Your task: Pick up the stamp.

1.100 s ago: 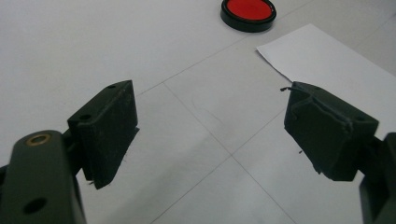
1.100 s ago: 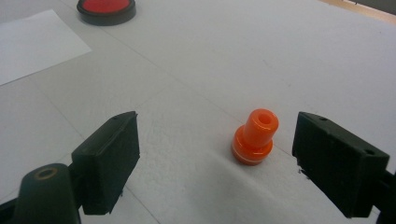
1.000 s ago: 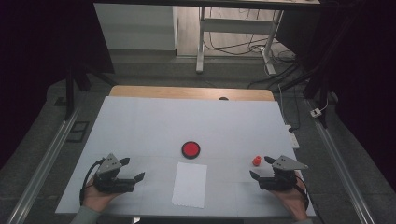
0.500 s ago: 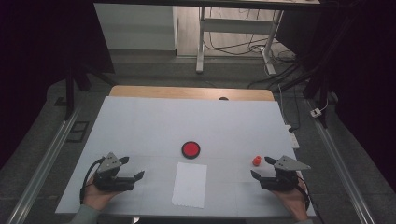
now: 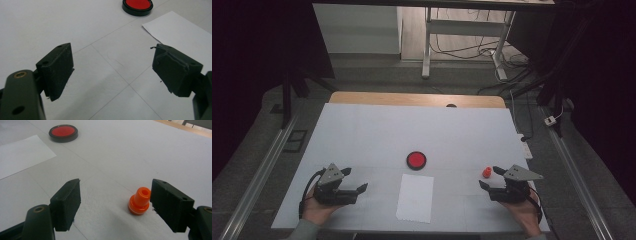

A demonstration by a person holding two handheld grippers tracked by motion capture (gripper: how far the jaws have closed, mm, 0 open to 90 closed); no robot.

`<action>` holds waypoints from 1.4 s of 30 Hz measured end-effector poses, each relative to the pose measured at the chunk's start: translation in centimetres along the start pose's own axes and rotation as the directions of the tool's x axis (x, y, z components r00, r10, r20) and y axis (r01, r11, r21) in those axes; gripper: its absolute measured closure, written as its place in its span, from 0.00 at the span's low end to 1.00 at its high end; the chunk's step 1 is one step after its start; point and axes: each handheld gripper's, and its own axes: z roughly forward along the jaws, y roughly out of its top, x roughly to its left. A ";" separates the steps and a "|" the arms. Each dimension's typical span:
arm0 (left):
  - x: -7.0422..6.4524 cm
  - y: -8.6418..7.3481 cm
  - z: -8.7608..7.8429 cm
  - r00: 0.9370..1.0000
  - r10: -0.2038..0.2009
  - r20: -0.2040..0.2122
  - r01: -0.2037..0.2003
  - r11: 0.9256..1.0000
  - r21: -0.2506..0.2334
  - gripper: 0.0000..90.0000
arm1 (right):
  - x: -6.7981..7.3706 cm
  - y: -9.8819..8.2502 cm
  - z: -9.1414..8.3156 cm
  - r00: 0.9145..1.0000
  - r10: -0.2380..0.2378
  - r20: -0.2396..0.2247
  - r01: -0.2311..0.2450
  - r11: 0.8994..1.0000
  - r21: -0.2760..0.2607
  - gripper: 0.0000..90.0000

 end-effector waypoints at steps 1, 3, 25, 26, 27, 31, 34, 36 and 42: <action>0.0 0.0 0.0 1.000 -0.002 -0.002 0.002 1.000 -0.001 0.19 | 0.0 0.1 0.0 1.000 0.000 -0.001 0.000 1.000 0.003 0.27; 0.0 0.0 0.0 1.000 -0.003 -0.005 0.003 1.000 -0.002 0.19 | 0.0 0.3 0.1 1.000 0.000 -0.001 0.000 1.000 0.005 0.27; 0.0 -0.2 0.2 1.000 0.002 -0.004 -0.002 1.000 0.010 0.20 | -1.6 5.5 0.7 0.998 0.045 0.033 -0.048 0.993 0.111 0.30; 0.0 -0.2 0.2 1.000 0.002 -0.004 -0.002 1.000 0.010 0.20 | -1.6 5.5 0.7 0.998 0.045 0.033 -0.048 0.993 0.111 0.30; -0.1 -0.2 0.2 1.000 0.003 -0.002 -0.003 1.000 0.012 0.20 | -1.8 5.6 1.0 0.998 0.039 0.044 -0.046 0.988 0.150 0.30; -0.1 -0.2 0.3 1.000 0.008 -0.003 -0.008 1.000 0.017 0.20 | -2.2 5.4 1.1 0.996 0.064 0.054 -0.071 0.987 0.145 0.30; -0.2 -0.3 0.4 1.000 0.011 0.001 -0.011 1.000 0.020 0.20 | -2.4 5.1 1.2 0.996 0.060 0.060 -0.070 0.983 0.171 0.31; -0.2 -0.3 0.4 1.000 0.011 0.002 -0.011 1.000 0.021 0.20 | -2.5 5.0 1.1 0.996 0.065 0.060 -0.074 0.981 0.177 0.31; -0.3 -0.3 0.4 1.000 0.016 0.006 -0.016 1.000 0.025 0.20 | -3.2 4.2 1.0 0.994 0.088 0.066 -0.099 0.978 0.186 0.32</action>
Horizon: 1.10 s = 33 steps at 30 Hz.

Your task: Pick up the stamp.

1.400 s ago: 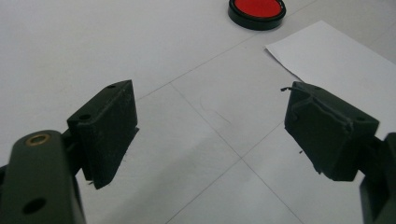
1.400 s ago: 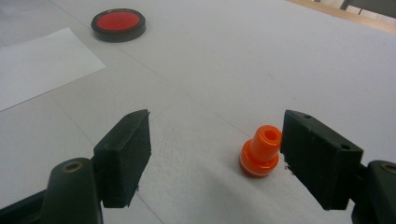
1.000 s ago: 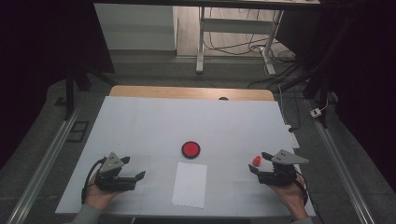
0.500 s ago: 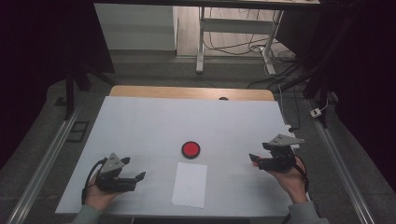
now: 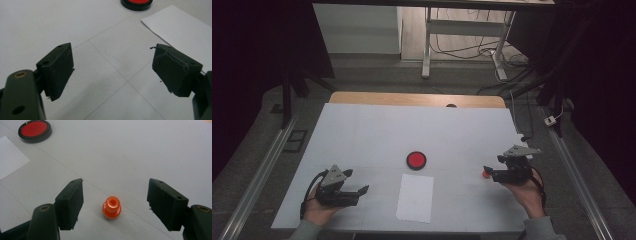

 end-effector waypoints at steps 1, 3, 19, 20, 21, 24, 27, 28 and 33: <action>0.0 0.0 0.1 1.000 0.000 0.001 0.000 1.000 0.002 0.20 | -0.1 -0.2 0.1 1.000 0.003 -0.002 -0.003 1.000 0.009 0.32; 0.0 0.0 0.1 1.000 0.002 0.002 -0.002 1.000 0.004 0.20 | -0.1 -0.2 0.2 1.000 -0.002 -0.002 0.002 1.000 0.016 0.32; 0.1 -0.1 0.1 1.000 -0.004 0.003 0.004 1.000 0.008 0.20 | -0.2 -1.4 2.1 1.000 -0.003 0.009 0.002 0.998 0.056 0.42; 0.1 -0.1 0.2 1.000 -0.005 0.003 0.005 1.000 0.008 0.20 | -0.1 -1.4 2.2 1.000 -0.006 0.011 0.005 0.999 0.054 0.43; 0.1 -0.1 0.2 1.000 -0.005 0.003 0.005 1.000 0.008 0.19 | -0.1 -1.5 2.3 1.000 -0.009 0.012 0.008 0.999 0.052 0.47; 0.1 -0.2 0.1 1.000 -0.006 0.003 0.006 1.000 0.009 0.20 | -0.1 -1.5 2.3 1.000 -0.012 0.016 0.012 0.999 0.046 0.51; 0.1 -0.2 0.1 1.000 -0.006 0.003 0.006 1.000 0.007 0.20 | -0.1 -1.6 2.3 1.000 0.001 0.015 -0.001 0.999 0.046 0.53; 0.1 -0.2 0.1 1.000 -0.005 0.003 0.005 1.000 0.006 0.20 | -0.1 -1.6 2.3 1.000 0.001 0.015 -0.001 0.999 0.046 0.53; 0.1 -0.2 0.2 1.000 -0.005 0.002 0.005 1.000 0.008 0.20 | -0.2 -1.8 2.6 1.000 0.003 0.012 -0.003 0.998 0.057 0.58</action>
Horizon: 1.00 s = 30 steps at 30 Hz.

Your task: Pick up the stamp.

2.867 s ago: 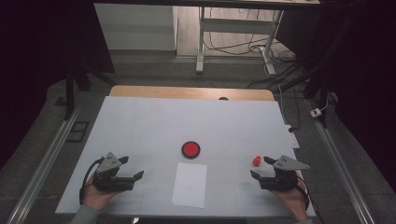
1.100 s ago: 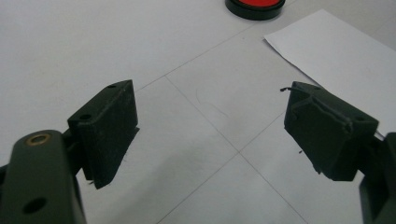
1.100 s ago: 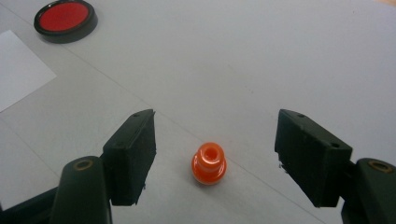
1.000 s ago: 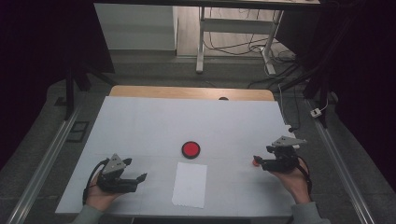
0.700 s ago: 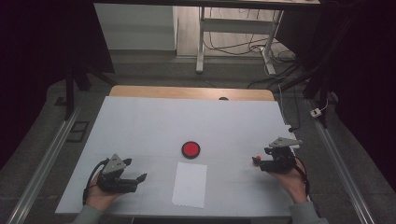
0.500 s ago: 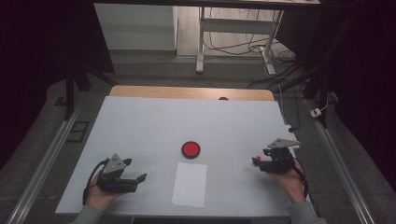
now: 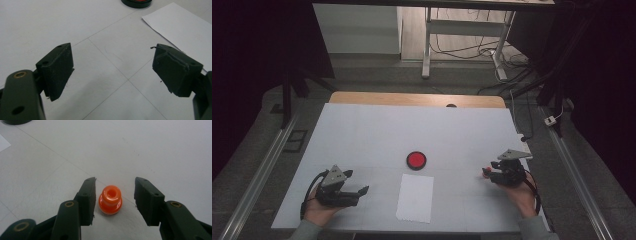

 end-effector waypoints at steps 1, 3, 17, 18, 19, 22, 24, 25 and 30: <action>0.0 0.0 0.0 1.000 0.000 0.001 0.000 1.000 0.000 0.20 | 0.0 0.0 0.0 1.000 0.000 0.000 0.000 1.000 0.000 0.58; 0.0 0.0 0.0 1.000 0.000 0.001 0.000 1.000 0.000 0.20 | 0.0 0.0 0.1 1.000 0.000 -0.006 0.000 1.000 0.005 0.61; 0.0 0.0 0.0 1.000 0.003 0.002 -0.003 1.000 -0.001 0.20 | 0.0 -0.2 0.3 1.000 -0.015 -0.019 0.015 1.000 0.016 0.78; 0.0 0.0 0.0 1.000 0.003 0.002 -0.003 1.000 -0.001 0.20 | 0.0 -0.2 0.3 1.000 -0.015 -0.019 0.016 1.000 0.014 0.79; 0.0 0.0 -0.1 1.000 0.003 0.002 -0.003 1.000 -0.001 0.20 | 0.0 -0.2 0.3 1.000 -0.017 -0.019 0.018 1.000 0.015 0.79; 0.0 0.0 -0.1 1.000 0.003 0.002 -0.003 1.000 -0.002 0.20 | 0.0 -0.2 0.3 1.000 -0.018 -0.019 0.018 1.000 0.016 0.79; 0.0 0.0 -0.1 1.000 0.003 0.002 -0.003 1.000 -0.001 0.20 | 0.0 -0.2 0.3 1.000 -0.021 -0.016 0.021 1.000 0.017 0.79; 0.0 0.0 0.0 1.000 0.004 0.002 -0.004 1.000 0.000 0.20 | 0.0 -0.2 0.3 1.000 -0.023 -0.014 0.023 1.000 0.017 0.79; 0.0 0.0 0.0 1.000 0.002 0.002 -0.002 1.000 0.000 0.20 | 0.0 -0.1 0.2 1.000 -0.018 -0.017 0.018 1.000 0.009 0.79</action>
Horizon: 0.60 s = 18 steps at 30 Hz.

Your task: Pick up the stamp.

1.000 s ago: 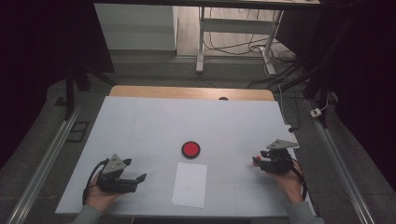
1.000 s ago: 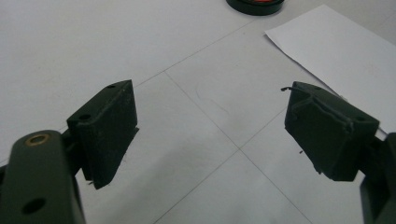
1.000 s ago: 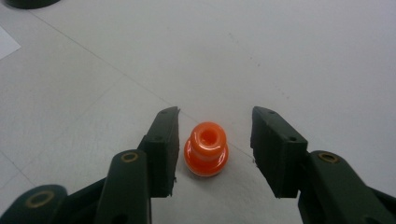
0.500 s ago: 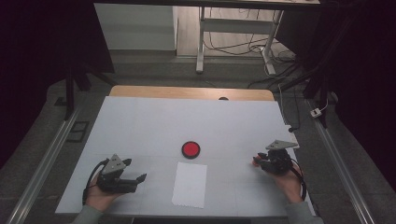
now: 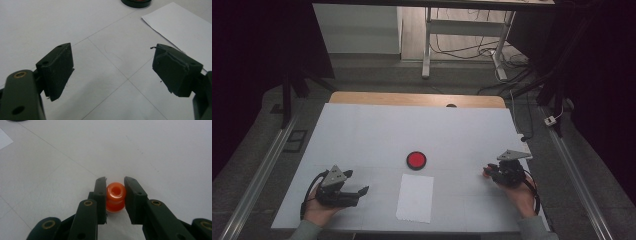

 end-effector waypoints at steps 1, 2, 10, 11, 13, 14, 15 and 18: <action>0.0 0.0 0.0 1.000 0.000 0.002 0.000 1.000 0.000 0.20 | 0.0 0.0 0.0 1.000 0.003 -0.003 -0.003 1.000 -0.002 0.79; 0.0 0.0 0.0 1.000 0.000 0.000 0.000 1.000 0.000 0.20 | 0.0 0.0 -0.1 1.000 0.003 -0.004 -0.003 1.000 -0.006 0.79; 0.0 0.0 0.1 1.000 -0.002 -0.002 0.002 1.000 0.002 0.20 | -0.2 0.2 -0.6 0.999 0.029 -0.021 -0.030 0.998 -0.047 0.79; 0.0 0.0 0.1 1.000 -0.002 -0.002 0.002 1.000 0.003 0.20 | -0.2 0.2 -0.6 0.999 0.035 -0.024 -0.037 0.998 -0.054 0.79; 0.1 0.0 0.1 1.000 -0.002 -0.001 0.002 1.000 0.003 0.20 | -0.3 0.2 -0.7 0.999 0.041 -0.031 -0.043 0.997 -0.064 0.79; 0.1 0.0 0.1 1.000 -0.003 -0.001 0.003 1.000 0.003 0.20 | -0.3 0.2 -0.8 0.999 0.042 -0.031 -0.044 0.997 -0.067 0.79; 0.1 0.0 0.1 1.000 -0.004 -0.002 0.004 1.000 0.003 0.20 | -0.3 0.2 -0.8 0.998 0.044 -0.033 -0.046 0.996 -0.072 0.79; 0.1 0.0 0.1 1.000 -0.006 -0.002 0.006 1.000 0.004 0.20 | -0.3 0.3 -1.0 0.998 0.050 -0.038 -0.053 0.995 -0.081 0.79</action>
